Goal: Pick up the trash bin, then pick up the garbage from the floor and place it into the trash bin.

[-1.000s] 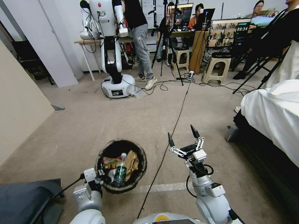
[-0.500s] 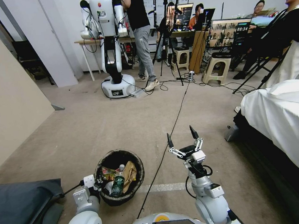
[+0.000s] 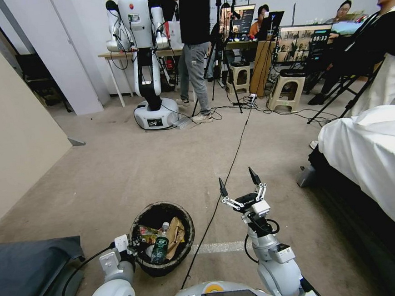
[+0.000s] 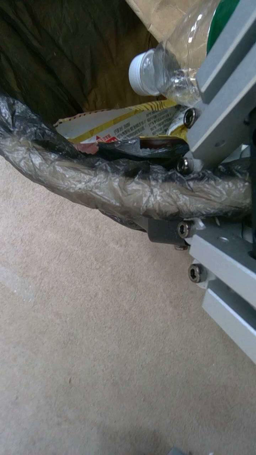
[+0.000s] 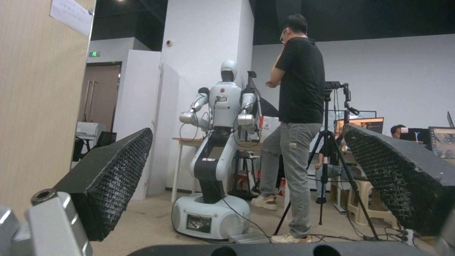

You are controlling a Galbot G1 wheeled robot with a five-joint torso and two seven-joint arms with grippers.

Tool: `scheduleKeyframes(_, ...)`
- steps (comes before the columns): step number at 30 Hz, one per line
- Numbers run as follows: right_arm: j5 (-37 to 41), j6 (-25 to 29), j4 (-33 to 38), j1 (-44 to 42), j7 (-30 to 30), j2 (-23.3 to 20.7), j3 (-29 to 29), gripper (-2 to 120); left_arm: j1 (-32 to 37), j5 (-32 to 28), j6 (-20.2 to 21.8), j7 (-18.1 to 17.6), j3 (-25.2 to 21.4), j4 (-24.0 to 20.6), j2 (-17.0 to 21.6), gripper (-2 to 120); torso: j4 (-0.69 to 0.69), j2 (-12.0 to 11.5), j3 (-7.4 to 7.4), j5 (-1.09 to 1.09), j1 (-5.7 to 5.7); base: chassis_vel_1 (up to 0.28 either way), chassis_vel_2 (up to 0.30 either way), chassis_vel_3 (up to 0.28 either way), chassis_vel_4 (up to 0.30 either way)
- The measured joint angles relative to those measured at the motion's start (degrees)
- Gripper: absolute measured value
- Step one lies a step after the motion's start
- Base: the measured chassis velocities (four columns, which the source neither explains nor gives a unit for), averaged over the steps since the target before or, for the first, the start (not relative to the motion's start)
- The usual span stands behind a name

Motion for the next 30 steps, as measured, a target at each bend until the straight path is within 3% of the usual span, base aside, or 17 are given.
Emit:
scheduleKeyframes(16,0.0,0.4,-0.2,-0.1,-0.4,0.1,0.1,100,-0.5,-1.6,-0.6,0.5,-0.1,1.8,-0.1,5,0.00,0.0,0.00,0.00,0.00,0.000,0.000,0.000,0.000)
scheduleKeyframes(17,0.0,0.4,-0.2,-0.2,-0.4,0.1,0.1,100,-0.6,-1.7,-0.8,0.7,-0.1,1.8,-0.1,13,-0.01,0.0,0.00,0.00,0.00,0.000,0.000,0.000,0.000)
scheduleKeyframes(22,-0.3,0.6,-0.2,-0.4,-0.6,0.3,0.1,100,-0.7,-1.7,-1.2,1.0,-0.1,1.9,-0.1,26,0.01,0.0,0.00,0.00,0.00,0.000,0.000,0.000,0.000)
scheduleKeyframes(30,-0.5,1.0,-0.5,-0.6,-1.3,0.3,-0.1,100,-0.9,-1.5,-1.9,1.4,0.0,1.9,0.0,58,0.00,0.0,0.00,0.00,0.01,0.000,0.000,0.000,0.000)
